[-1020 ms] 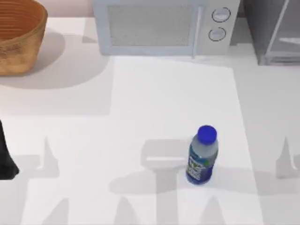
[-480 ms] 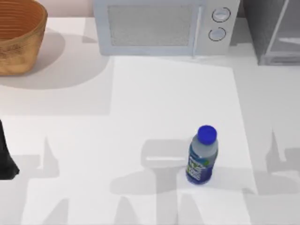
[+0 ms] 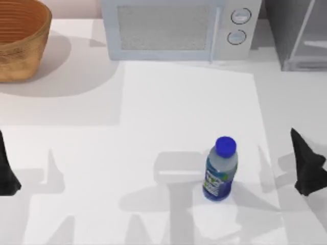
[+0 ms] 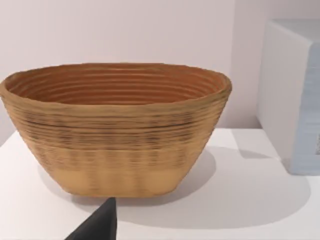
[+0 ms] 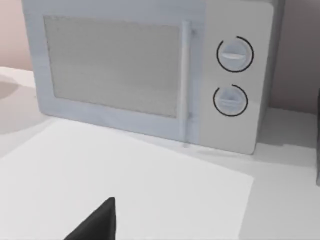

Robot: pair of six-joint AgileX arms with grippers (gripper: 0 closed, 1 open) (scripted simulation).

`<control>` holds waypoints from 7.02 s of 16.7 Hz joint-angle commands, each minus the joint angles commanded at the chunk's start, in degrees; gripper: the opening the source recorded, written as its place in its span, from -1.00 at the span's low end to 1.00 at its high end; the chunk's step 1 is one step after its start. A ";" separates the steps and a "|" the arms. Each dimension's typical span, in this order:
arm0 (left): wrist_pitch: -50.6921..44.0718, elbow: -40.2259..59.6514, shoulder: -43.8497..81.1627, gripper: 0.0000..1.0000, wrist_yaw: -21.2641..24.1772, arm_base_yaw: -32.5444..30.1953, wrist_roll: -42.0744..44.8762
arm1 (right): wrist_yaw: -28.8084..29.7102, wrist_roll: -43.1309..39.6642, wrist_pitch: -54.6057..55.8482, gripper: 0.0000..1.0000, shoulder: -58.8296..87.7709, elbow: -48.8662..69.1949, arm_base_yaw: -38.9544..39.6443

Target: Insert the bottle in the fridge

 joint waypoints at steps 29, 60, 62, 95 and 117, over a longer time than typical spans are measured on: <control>0.00 0.00 0.00 1.00 0.00 0.00 0.00 | -1.25 -1.01 43.17 1.00 63.02 11.93 20.81; 0.00 0.00 0.00 1.00 0.00 0.00 0.00 | -6.41 -2.26 37.37 -0.98 56.59 10.52 15.09; 0.00 0.00 0.00 1.00 0.00 0.00 0.00 | -10.99 -3.37 32.41 -0.98 50.16 9.06 10.43; 0.00 0.00 0.00 1.00 0.00 0.00 0.00 | -1.29 -1.72 -41.22 -0.98 -44.68 -0.51 -16.73; 0.00 0.00 0.00 1.00 0.00 0.00 0.00 | -3.44 0.08 -21.85 -0.98 -6.79 23.07 -24.55</control>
